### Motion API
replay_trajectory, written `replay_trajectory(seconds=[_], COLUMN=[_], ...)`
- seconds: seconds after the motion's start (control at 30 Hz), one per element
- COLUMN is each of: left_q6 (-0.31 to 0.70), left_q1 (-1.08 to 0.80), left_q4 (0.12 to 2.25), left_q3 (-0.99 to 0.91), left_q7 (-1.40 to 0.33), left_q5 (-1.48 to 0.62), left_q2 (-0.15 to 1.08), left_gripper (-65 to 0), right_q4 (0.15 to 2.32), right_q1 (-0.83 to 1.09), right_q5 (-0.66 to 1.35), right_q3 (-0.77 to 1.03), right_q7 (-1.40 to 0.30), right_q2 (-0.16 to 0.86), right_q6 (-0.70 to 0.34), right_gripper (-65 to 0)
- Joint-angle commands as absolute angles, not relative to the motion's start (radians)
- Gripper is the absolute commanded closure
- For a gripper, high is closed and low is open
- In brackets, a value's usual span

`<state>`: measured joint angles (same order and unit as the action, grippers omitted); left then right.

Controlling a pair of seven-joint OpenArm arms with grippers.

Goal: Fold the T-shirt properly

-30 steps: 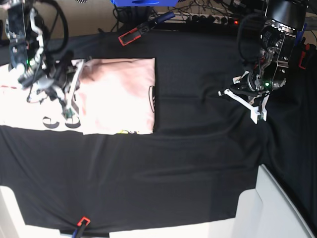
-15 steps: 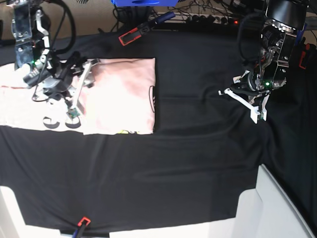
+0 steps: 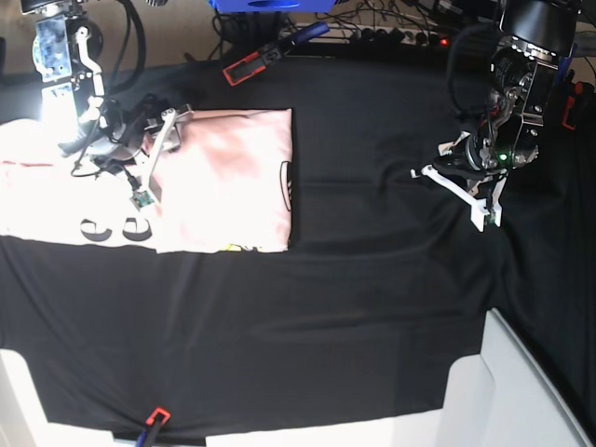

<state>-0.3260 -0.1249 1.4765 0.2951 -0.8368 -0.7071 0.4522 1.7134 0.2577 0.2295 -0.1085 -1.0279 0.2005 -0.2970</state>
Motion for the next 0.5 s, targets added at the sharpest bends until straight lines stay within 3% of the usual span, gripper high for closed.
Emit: replay_trajectory(seconds=[0.0,0.17,0.23,0.33,0.47], left_q6=[-0.328,-0.328,-0.328,-0.328,-0.328], left_q1=[-0.116,-0.116,-0.116,-0.116,-0.116], left_q4=[1.491,1.491,1.491,1.491,1.489], left_q3=[0.289,0.289,0.289,0.289,0.289], left_q7=[-0.825,-0.825,-0.825,-0.825,-0.825], left_q5=[-0.704,-0.704,-0.704,-0.704,-0.704], left_q2=[0.466,0.466,0.466,0.466,0.466], left_gripper=[0.0,0.0,0.0,0.0,0.0], right_q4=[1.724,1.721,1.721,1.721,1.724], right_q1=[0.252,0.265,0.271,0.28,0.3], right_q5=[0.234,0.234,0.236,0.236,0.236], right_q3=[-0.104,-0.104,-0.104,-0.104,-0.104], right_q7=[-1.013,-1.013,-1.013,-1.021,-1.02], right_q2=[0.206,0.208,0.208,0.206,0.206], right_q6=[-0.298,-0.298,-0.298,-0.298,-0.298], right_gripper=[-30.8,-29.0,-19.4,0.0,-0.6])
